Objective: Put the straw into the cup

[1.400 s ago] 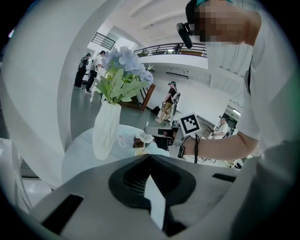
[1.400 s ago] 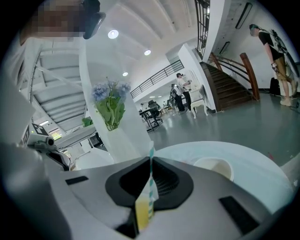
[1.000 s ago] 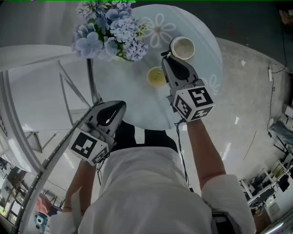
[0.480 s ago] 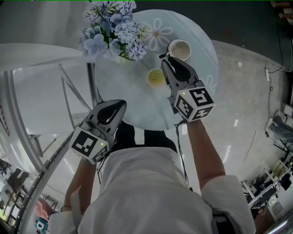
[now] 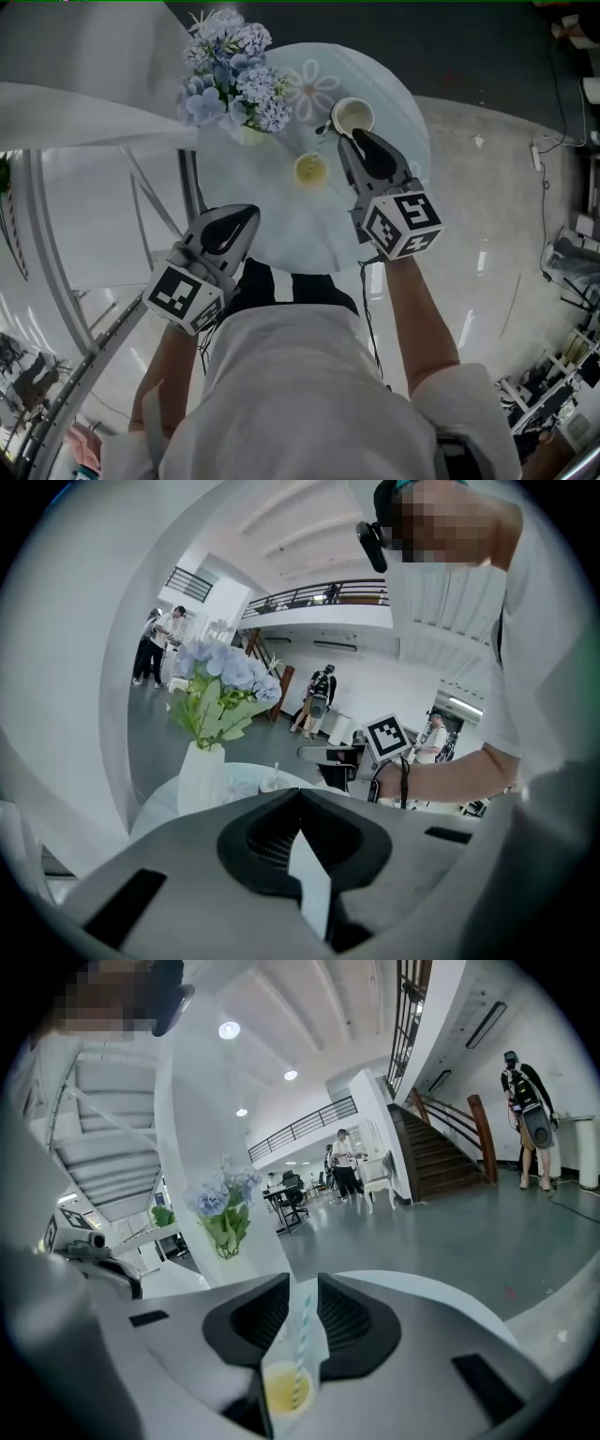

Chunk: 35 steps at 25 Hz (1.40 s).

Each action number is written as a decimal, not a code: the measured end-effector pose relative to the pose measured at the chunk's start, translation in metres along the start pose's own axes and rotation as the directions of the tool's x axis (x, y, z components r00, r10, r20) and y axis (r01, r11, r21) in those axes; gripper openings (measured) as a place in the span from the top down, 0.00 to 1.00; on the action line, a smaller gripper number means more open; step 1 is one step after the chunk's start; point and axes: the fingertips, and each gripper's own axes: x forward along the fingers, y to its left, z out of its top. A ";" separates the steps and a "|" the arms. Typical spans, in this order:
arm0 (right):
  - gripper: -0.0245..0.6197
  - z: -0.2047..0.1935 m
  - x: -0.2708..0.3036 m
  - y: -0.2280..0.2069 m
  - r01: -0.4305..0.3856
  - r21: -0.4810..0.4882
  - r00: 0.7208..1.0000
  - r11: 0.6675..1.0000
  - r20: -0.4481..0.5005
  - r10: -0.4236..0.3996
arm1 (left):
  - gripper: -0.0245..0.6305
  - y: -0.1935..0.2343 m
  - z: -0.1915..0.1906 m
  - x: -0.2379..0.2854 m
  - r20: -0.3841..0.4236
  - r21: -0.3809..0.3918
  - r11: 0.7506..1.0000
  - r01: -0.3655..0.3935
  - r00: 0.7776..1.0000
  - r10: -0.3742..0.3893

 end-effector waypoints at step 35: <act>0.88 0.052 -0.097 0.087 0.049 -0.089 0.995 0.995 0.087 -0.041 | 0.93 -0.041 0.084 -0.050 0.116 0.204 0.973 0.106 0.985 -0.131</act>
